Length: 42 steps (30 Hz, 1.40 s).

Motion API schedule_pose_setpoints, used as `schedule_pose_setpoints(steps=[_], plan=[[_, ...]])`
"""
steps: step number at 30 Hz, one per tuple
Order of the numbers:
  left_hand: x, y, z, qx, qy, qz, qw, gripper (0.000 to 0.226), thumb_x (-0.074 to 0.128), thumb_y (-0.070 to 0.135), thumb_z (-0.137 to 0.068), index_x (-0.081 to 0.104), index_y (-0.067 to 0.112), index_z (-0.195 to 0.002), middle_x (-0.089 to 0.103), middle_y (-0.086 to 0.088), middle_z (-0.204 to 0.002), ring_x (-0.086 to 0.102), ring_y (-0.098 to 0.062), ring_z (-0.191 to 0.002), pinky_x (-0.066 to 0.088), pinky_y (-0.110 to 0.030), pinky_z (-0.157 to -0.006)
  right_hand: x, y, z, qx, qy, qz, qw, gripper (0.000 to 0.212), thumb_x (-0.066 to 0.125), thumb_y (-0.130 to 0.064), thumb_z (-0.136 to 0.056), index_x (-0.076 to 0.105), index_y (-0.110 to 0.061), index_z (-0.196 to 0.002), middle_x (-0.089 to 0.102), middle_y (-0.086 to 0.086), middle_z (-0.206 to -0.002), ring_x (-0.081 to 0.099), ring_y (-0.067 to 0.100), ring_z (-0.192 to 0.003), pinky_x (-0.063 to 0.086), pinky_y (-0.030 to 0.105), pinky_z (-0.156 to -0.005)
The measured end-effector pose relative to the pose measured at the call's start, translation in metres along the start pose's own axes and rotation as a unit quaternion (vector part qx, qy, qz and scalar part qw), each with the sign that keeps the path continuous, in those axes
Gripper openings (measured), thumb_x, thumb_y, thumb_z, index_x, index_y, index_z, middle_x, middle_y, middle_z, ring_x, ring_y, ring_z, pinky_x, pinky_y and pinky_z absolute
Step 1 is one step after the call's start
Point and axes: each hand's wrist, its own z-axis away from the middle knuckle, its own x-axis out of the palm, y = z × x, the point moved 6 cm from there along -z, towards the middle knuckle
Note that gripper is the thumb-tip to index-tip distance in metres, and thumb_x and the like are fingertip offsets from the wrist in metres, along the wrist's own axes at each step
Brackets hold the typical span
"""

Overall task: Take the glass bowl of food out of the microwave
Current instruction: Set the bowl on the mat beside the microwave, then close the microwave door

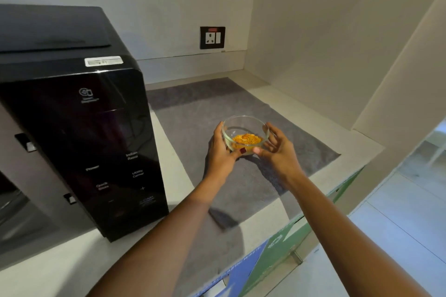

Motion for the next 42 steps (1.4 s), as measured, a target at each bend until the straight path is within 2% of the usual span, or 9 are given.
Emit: schedule_pose_setpoints(steps=[5, 16, 20, 24, 30, 32, 35, 39, 42], plan=[[0.005, -0.008, -0.016, -0.001, 0.0, -0.005, 1.0, 0.091, 0.077, 0.01, -0.078, 0.021, 0.027, -0.148, 0.038, -0.012, -0.15, 0.044, -0.03, -0.134, 0.045, -0.052, -0.104, -0.002, 0.01, -0.017, 0.022, -0.001, -0.013, 1.0, 0.08, 0.067, 0.014, -0.077, 0.032, -0.006, -0.145, 0.047, 0.014, -0.146, 0.051, 0.028, -0.13, 0.044, 0.044, -0.107], [0.001, -0.003, -0.014, -0.021, -0.021, 0.04, 0.999, 0.089, 0.077, 0.01, -0.077, 0.024, 0.024, -0.148, 0.032, -0.01, -0.153, 0.042, -0.026, -0.135, 0.042, -0.049, -0.109, -0.007, 0.014, -0.019, 0.045, 0.031, -0.009, 0.998, 0.081, 0.061, 0.026, -0.073, 0.04, -0.013, -0.141, 0.049, 0.014, -0.143, 0.049, 0.028, -0.131, 0.047, 0.043, -0.104], [-0.003, 0.01, -0.003, -0.013, -0.012, 0.009, 1.0, 0.087, 0.077, 0.018, -0.077, 0.025, 0.032, -0.146, 0.032, -0.007, -0.154, 0.036, -0.027, -0.139, 0.042, -0.052, -0.107, -0.019, -0.011, -0.004, -0.022, 0.121, 0.107, 0.987, 0.066, 0.057, 0.023, -0.079, 0.053, -0.016, -0.131, 0.054, 0.006, -0.14, 0.049, 0.021, -0.13, 0.046, 0.03, -0.102], [-0.011, 0.029, 0.026, 0.01, 0.013, -0.052, 0.999, 0.071, 0.075, 0.033, -0.077, 0.037, 0.043, -0.136, 0.042, 0.001, -0.148, 0.042, -0.021, -0.134, 0.046, -0.041, -0.102, -0.018, -0.04, 0.027, -0.11, 0.181, 0.173, 0.962, 0.049, 0.058, 0.018, -0.081, 0.061, -0.014, -0.119, 0.064, 0.007, -0.126, 0.06, 0.019, -0.116, 0.046, 0.022, -0.097], [-0.033, 0.06, 0.088, -0.002, -0.002, -0.05, 0.999, 0.041, 0.07, 0.044, -0.079, 0.049, 0.055, -0.113, 0.054, 0.017, -0.132, 0.052, -0.009, -0.119, 0.047, -0.036, -0.097, 0.006, -0.085, 0.089, -0.29, 0.19, 0.264, 0.9, 0.039, 0.054, 0.022, -0.075, 0.068, -0.004, -0.1, 0.069, 0.012, -0.097, 0.064, 0.022, -0.088, 0.055, 0.032, -0.08], [-0.044, 0.074, 0.113, 0.003, 0.016, -0.002, 1.0, 0.026, 0.067, 0.037, -0.085, 0.057, 0.051, -0.104, 0.064, 0.019, -0.114, 0.063, -0.006, -0.097, 0.053, -0.025, -0.076, 0.017, -0.097, 0.109, -0.32, 0.188, 0.28, 0.885, 0.038, 0.055, 0.022, -0.073, 0.068, -0.002, -0.098, 0.067, 0.013, -0.095, 0.063, 0.026, -0.086, 0.052, 0.033, -0.075], [-0.07, 0.097, 0.154, 0.013, 0.087, 0.074, 0.993, 0.013, 0.06, 0.027, -0.091, 0.067, 0.036, -0.097, 0.07, 0.009, -0.09, 0.063, -0.007, -0.064, 0.046, -0.026, -0.051, 0.038, -0.116, 0.143, -0.358, 0.179, 0.28, 0.873, 0.034, 0.058, 0.02, -0.075, 0.067, -0.002, -0.099, 0.067, 0.014, -0.098, 0.063, 0.027, -0.09, 0.051, 0.03, -0.078], [-0.112, 0.131, 0.206, 0.052, 0.172, 0.073, 0.981, 0.016, 0.055, 0.02, -0.095, 0.069, 0.027, -0.094, 0.067, 0.011, -0.073, 0.056, -0.01, -0.059, 0.045, -0.034, -0.053, 0.071, -0.145, 0.192, -0.41, 0.156, 0.242, 0.866, 0.031, 0.054, 0.016, -0.079, 0.069, -0.005, -0.097, 0.065, 0.009, -0.096, 0.058, 0.017, -0.095, 0.044, 0.017, -0.084], [-0.148, 0.166, 0.249, 0.101, 0.23, 0.013, 0.968, 0.015, 0.055, 0.022, -0.094, 0.069, 0.027, -0.095, 0.07, 0.01, -0.083, 0.062, -0.005, -0.07, 0.051, -0.022, -0.061, 0.101, -0.166, 0.225, -0.427, 0.131, 0.194, 0.873, 0.032, 0.053, 0.015, -0.079, 0.069, -0.007, -0.096, 0.065, 0.006, -0.095, 0.057, 0.014, -0.094, 0.04, 0.011, -0.086]])
